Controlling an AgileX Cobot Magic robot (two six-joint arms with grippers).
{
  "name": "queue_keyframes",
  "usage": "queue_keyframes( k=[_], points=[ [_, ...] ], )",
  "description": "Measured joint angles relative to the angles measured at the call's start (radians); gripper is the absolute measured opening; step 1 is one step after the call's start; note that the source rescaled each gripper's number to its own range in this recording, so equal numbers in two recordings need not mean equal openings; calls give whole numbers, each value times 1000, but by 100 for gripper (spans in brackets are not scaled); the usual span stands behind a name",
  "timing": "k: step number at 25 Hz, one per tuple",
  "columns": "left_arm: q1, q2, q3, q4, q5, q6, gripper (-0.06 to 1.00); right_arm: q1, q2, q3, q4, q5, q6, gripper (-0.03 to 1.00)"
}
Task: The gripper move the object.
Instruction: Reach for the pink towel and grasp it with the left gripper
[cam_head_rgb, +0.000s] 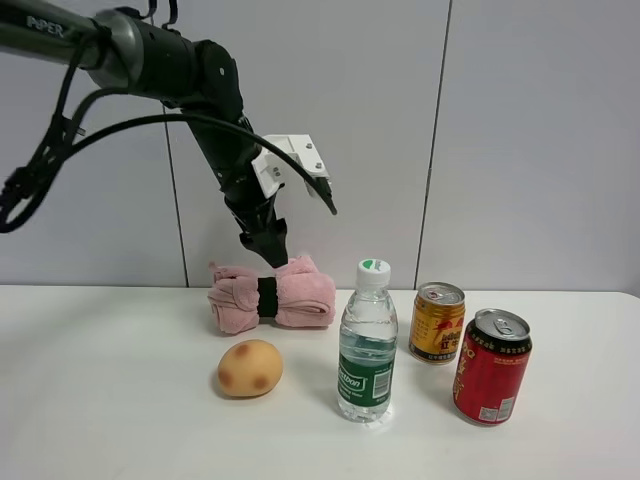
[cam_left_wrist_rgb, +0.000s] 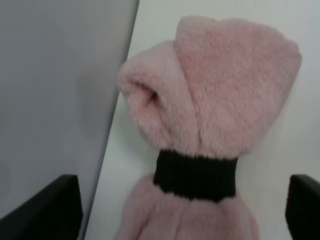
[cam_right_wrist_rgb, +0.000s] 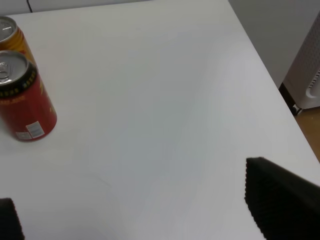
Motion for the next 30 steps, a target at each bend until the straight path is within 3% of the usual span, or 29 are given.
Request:
queue_keyframes(
  k=[5, 15, 23, 30],
  points=[
    [0, 88, -70, -54, 5, 90, 91, 0, 0, 0, 0, 0, 0, 100],
    [24, 164, -76, -63, -6, 216, 91, 0, 0, 0, 0, 0, 0, 100],
    [38, 198, -83, -65, -40, 227, 100, 0, 0, 0, 0, 0, 0, 100],
    [38, 219, -83, -79, -66, 227, 100, 0, 0, 0, 0, 0, 0, 100]
  ],
)
